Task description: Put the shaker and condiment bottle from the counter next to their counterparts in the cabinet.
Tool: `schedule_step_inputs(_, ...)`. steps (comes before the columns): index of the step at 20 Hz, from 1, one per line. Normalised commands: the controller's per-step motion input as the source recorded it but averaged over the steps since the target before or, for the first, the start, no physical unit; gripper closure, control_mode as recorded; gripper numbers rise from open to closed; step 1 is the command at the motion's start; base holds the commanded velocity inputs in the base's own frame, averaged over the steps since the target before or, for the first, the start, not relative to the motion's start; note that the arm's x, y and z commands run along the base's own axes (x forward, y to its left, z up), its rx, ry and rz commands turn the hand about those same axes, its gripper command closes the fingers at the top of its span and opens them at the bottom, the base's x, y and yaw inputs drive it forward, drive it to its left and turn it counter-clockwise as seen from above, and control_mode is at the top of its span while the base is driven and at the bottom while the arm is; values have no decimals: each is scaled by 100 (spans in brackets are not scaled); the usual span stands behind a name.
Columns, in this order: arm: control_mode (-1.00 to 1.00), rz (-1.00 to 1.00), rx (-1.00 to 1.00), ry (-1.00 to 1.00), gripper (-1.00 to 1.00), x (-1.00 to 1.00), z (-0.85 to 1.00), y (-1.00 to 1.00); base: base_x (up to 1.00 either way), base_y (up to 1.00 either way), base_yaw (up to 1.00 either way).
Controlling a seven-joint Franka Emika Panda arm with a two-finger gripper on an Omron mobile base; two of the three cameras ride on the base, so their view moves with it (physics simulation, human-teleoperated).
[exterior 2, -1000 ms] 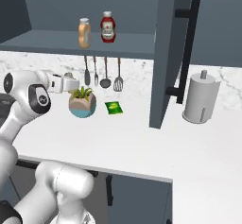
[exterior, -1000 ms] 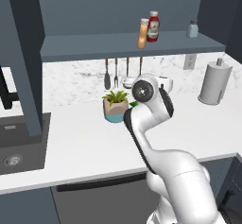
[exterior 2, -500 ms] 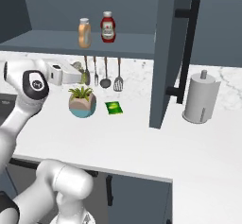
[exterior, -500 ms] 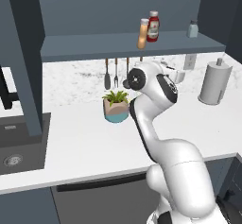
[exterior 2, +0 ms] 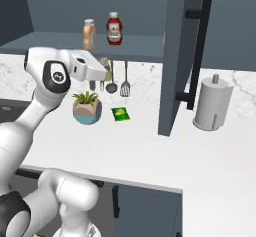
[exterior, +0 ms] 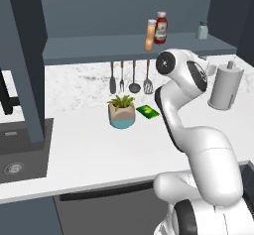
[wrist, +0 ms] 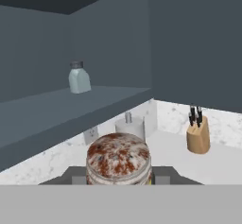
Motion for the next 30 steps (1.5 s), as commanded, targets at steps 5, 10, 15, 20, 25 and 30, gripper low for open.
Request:
schedule_step_inputs(5, -100, 0, 3, 0, 100, 0, 38, -43, 0, 0, 0)
schedule_step_inputs(10, -100, -3, 0, 0, 100, 0, 62, -11, 0, 0, 0)
schedule_step_inputs(15, -100, -4, -5, 0, 100, 0, 26, 0, 0, 0, 0)
schedule_step_inputs(20, -100, 0, -5, 0, 100, 23, 0, -23, 0, 0, 0)
schedule_step_inputs(25, -100, 0, 0, 0, 100, 31, 0, -44, 0, 0, 0)
schedule_step_inputs(30, -100, 0, 1, 0, 100, 28, 0, -26, 0, 0, 0)
